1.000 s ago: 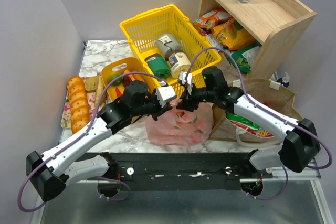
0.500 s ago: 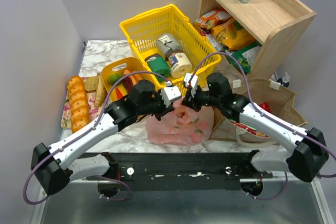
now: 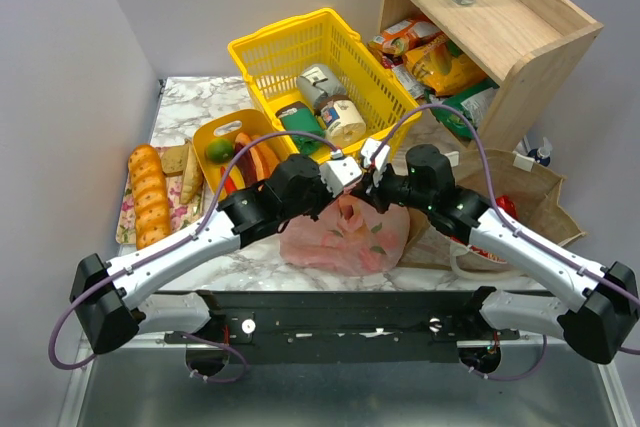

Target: Place the mixed food into the grocery bags and tie them

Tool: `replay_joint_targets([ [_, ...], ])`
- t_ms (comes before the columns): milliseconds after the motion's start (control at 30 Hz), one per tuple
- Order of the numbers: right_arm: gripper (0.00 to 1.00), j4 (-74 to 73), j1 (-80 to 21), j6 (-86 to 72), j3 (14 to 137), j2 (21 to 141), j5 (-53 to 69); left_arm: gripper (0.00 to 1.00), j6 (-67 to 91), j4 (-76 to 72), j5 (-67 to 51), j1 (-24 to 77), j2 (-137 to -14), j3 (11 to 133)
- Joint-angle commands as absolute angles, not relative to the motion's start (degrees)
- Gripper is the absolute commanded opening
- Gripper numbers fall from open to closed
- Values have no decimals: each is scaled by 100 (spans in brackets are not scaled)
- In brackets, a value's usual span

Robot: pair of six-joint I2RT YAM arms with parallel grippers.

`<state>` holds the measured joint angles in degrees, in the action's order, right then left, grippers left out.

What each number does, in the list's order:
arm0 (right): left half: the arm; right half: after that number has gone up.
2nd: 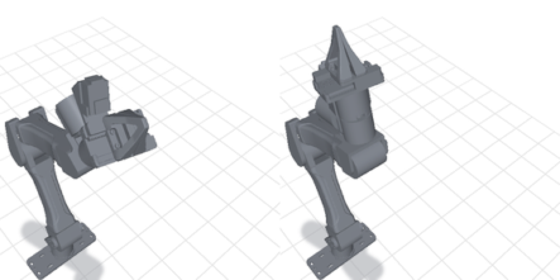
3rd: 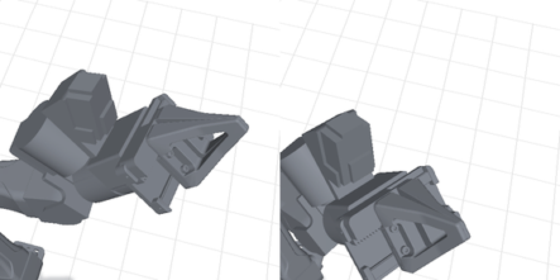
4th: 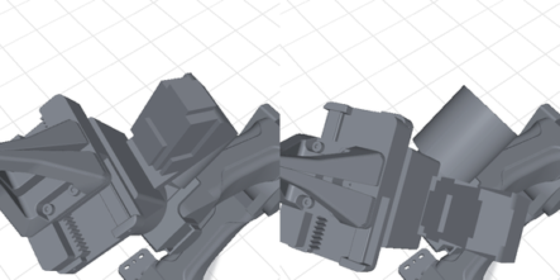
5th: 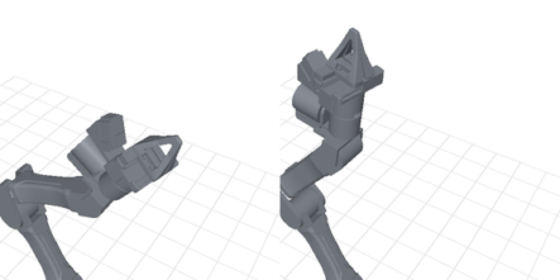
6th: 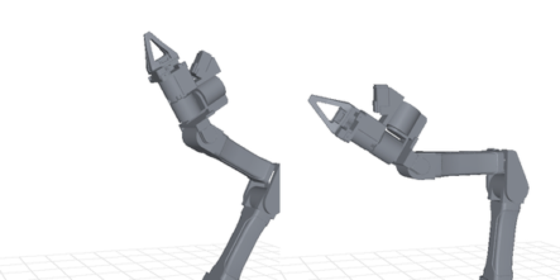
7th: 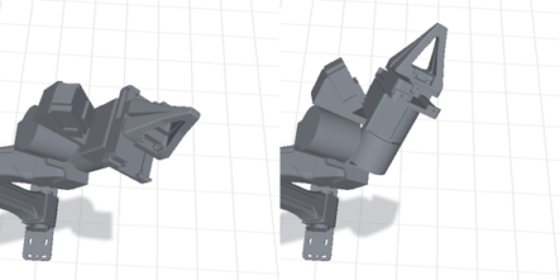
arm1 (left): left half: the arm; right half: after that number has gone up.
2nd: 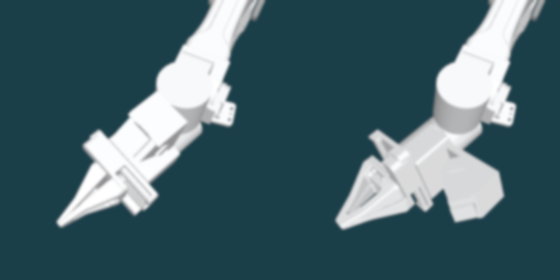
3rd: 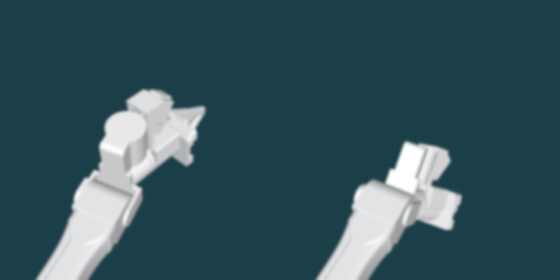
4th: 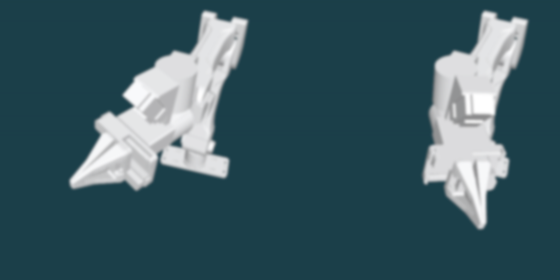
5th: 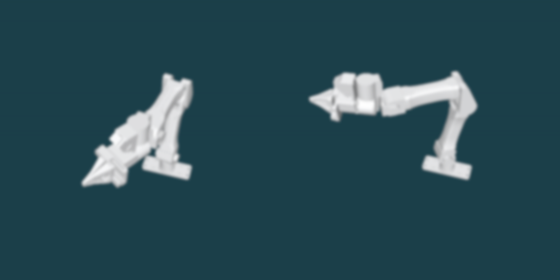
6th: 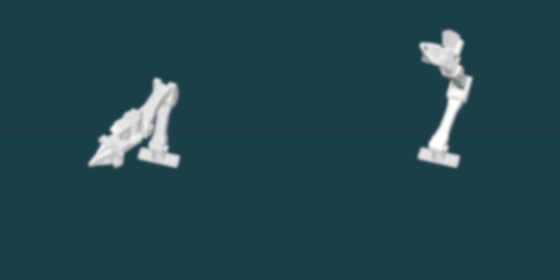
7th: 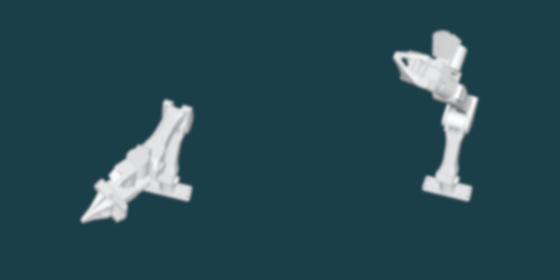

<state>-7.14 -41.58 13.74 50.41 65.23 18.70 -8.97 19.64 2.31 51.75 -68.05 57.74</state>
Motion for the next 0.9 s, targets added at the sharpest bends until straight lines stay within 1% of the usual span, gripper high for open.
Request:
replay_joint_targets([
  [0, 6, -694, -4166, 1230, 5019, 6293, 1951, 0, -905, 2162, 1800, 5335, -6969, 5862],
  [67, 20, -799, -4166, 1178, 5010, 6258, 2073, 0, -914, 2136, 2064, 5387, -6970, 5827],
  [100, 34, -835, -4166, 1169, 5018, 6240, 2109, 0, -914, 2092, 2057, 5396, -6926, 5810],
  [167, 46, -931, -4166, 1116, 5010, 6232, 2188, 0, -949, 1996, 1847, 5414, -6830, 5713],
  [200, 55, -975, -4166, 1108, 5001, 6231, 2206, 0, -958, 1891, 1654, 5423, -6707, 5669],
  [267, 62, -1063, -4166, 1169, 4975, 6240, 2119, 0, -941, 1767, 1434, 5423, -6566, 5529],
  [300, 67, -1081, -4166, 1186, 4949, 6249, 2040, 0, -975, 1697, 1093, 5423, -6444, 5494],
  [333, 68, -1081, -4166, 1204, 4931, 6284, 1961, 0, -984, 1661, 951, 5432, -6373, 5424],
  [433, 71, -1108, -4166, 1248, 4931, 6345, 1793, 0, -984, 1591, 563, 5423, -6205, 5353],
  [600, 70, -1107, -4166, 1336, 5115, 6793, 1310, 0, -1002, 1565, 457, 5423, -5942, 5291],
  [667, 66, -1116, -4166, 1327, 5168, 6890, 1266, 0, -1002, 1547, 474, 5414, -5854, 5247],
  [767, 56, -1247, -4166, 1275, 5326, 6987, 994, 0, -1046, 1599, 527, 5414, -5801, 5238],
  [800, 51, -1283, -4166, 1274, 5361, 6979, 828, 0, -1055, 1626, 527, 5414, -5783, 5230],
  [867, 46, -1353, -4157, 1274, 5370, 6917, 686, 0, -1055, 1626, 528, 5414, -5766, 5212],
])
